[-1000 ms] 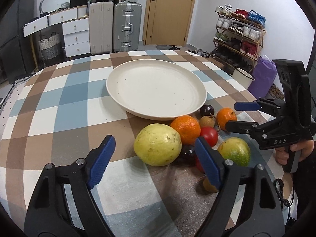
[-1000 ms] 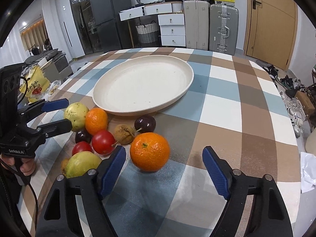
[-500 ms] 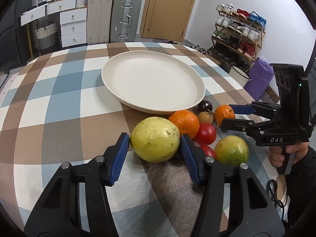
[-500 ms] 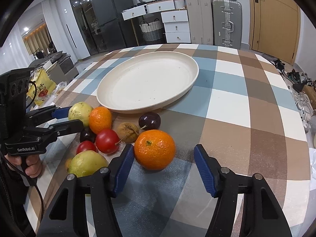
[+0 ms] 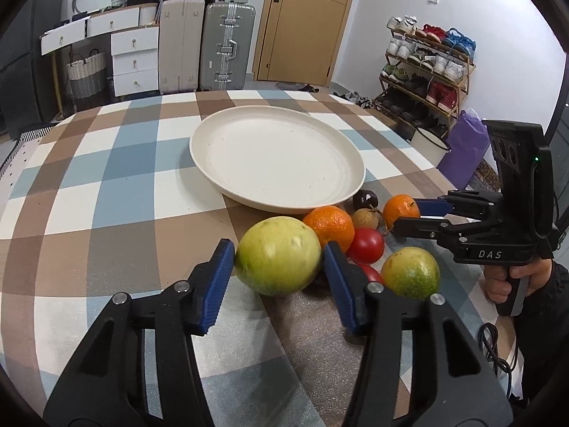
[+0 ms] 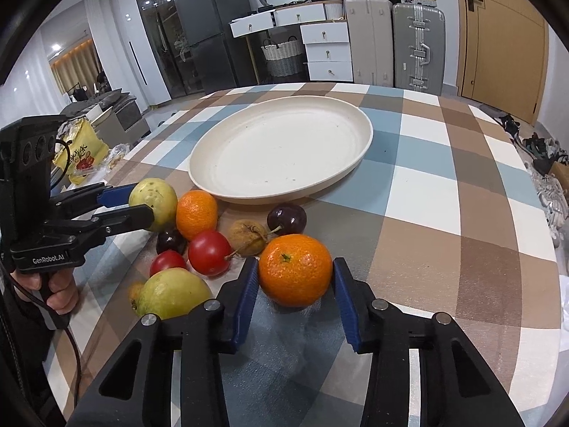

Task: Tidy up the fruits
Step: 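Grasp and lift the guava with the left tool while the right tool lifts the mandarin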

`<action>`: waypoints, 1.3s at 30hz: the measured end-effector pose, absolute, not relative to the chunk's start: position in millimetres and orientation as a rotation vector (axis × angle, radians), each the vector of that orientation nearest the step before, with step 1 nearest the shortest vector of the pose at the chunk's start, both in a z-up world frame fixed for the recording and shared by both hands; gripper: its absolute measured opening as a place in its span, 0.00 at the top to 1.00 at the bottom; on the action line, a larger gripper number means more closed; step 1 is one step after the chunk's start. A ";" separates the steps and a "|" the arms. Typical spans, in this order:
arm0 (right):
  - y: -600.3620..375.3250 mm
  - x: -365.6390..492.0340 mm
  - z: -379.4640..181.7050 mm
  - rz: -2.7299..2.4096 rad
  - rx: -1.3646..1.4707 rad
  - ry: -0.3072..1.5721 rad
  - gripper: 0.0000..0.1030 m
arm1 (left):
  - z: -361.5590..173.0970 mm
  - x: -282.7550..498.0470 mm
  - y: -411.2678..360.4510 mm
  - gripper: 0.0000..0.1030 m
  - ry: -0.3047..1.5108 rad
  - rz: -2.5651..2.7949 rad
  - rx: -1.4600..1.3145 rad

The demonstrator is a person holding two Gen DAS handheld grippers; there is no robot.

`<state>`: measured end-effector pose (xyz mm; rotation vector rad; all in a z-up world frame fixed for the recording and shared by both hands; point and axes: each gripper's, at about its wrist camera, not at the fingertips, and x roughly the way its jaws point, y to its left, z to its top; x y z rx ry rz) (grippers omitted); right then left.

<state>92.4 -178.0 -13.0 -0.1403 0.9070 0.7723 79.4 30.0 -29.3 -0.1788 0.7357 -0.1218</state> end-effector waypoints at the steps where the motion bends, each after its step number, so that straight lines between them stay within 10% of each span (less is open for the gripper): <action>1: -178.5 91.8 -11.3 0.773 -0.137 0.899 0.59 | -28.1 78.8 30.9 0.57 0.729 -0.119 -0.176; 8: -179.3 87.9 -2.3 0.781 -0.133 0.875 0.59 | -23.9 71.5 36.0 0.66 0.715 -0.129 -0.200; 14: -179.8 87.0 -3.9 0.781 -0.133 0.879 0.59 | -36.1 74.8 37.8 0.41 0.782 -0.131 -0.224; 39: -174.4 102.2 30.3 0.768 -0.065 0.758 0.59 | 11.5 79.3 31.6 0.52 0.618 -0.067 -0.147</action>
